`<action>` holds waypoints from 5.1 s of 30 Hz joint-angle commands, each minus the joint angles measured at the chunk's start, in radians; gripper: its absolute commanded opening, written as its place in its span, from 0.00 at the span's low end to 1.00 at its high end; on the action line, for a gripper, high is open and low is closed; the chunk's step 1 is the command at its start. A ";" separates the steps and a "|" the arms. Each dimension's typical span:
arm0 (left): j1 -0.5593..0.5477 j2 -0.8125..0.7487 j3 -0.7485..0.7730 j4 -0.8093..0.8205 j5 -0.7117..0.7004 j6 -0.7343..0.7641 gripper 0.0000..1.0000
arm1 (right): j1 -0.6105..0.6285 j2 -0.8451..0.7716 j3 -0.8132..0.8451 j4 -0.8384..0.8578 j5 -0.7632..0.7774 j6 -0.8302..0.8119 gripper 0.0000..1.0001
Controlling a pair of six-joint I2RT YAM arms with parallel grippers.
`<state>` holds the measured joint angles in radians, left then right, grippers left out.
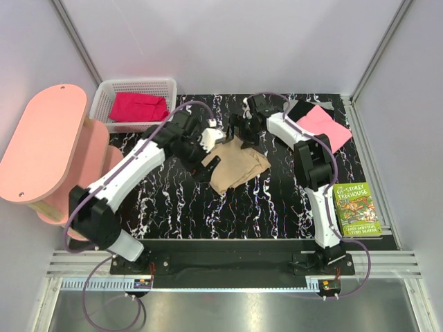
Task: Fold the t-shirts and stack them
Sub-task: Fold the long partially folded tshirt into a neat square, then smooth out wrinkles on the folded tshirt, then put the neatly folded tshirt into the corner of the board with the right arm
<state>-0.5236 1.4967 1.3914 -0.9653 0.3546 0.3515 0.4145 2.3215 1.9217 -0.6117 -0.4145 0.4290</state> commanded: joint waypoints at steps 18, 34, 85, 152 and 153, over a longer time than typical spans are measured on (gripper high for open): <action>-0.066 0.464 0.209 0.163 0.021 -0.032 0.99 | -0.048 0.007 -0.062 0.010 -0.049 0.001 1.00; 0.123 0.582 0.230 0.119 0.047 0.017 0.99 | -0.086 -0.102 -0.292 0.027 -0.015 0.077 1.00; -0.032 0.488 0.307 0.010 0.009 0.023 0.99 | -0.121 -0.611 -1.113 0.634 -0.142 0.470 1.00; -0.087 0.494 0.141 0.157 0.032 -0.005 0.99 | -0.003 -0.168 -0.920 0.852 -0.256 0.545 0.06; -0.087 0.493 0.143 0.158 0.030 -0.003 0.99 | -0.003 -0.169 -0.926 0.859 -0.259 0.548 0.00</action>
<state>-0.6048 2.0365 1.5356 -0.8204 0.3443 0.3466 0.3855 2.1059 1.0210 0.3210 -0.7486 0.9997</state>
